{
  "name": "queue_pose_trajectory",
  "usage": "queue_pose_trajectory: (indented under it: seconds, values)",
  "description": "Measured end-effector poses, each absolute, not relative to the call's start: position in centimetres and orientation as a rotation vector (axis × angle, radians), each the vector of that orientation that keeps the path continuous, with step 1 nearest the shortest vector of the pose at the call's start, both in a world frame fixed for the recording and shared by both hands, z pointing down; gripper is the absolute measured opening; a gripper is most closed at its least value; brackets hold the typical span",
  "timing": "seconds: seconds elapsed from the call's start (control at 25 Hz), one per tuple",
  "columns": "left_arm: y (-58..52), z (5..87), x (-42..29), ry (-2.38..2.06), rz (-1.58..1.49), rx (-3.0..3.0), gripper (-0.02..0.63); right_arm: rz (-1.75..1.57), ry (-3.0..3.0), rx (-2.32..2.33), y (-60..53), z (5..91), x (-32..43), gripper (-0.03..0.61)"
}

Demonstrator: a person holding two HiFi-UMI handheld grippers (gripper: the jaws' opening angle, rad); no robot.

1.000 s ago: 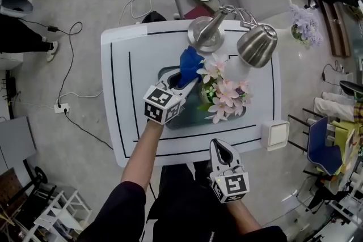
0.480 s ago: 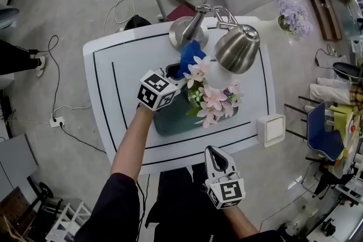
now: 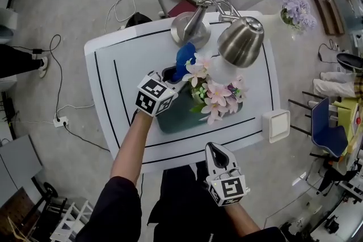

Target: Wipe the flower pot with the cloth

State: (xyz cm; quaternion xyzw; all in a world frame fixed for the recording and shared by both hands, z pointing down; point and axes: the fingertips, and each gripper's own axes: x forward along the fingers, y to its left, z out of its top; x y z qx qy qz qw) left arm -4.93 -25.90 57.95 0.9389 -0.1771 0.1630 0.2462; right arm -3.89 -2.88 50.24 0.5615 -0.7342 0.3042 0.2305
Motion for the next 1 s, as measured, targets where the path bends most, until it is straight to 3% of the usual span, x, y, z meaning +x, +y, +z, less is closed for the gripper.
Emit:
queue_pose_trajectory:
  seconds: [1.0]
  values:
    - [-18.0, 58.6, -7.2, -0.708, 0.406, 2.391, 0.160, 0.811, -2.142, 1.471, -1.1, 49.7, -3.9, 0.009]
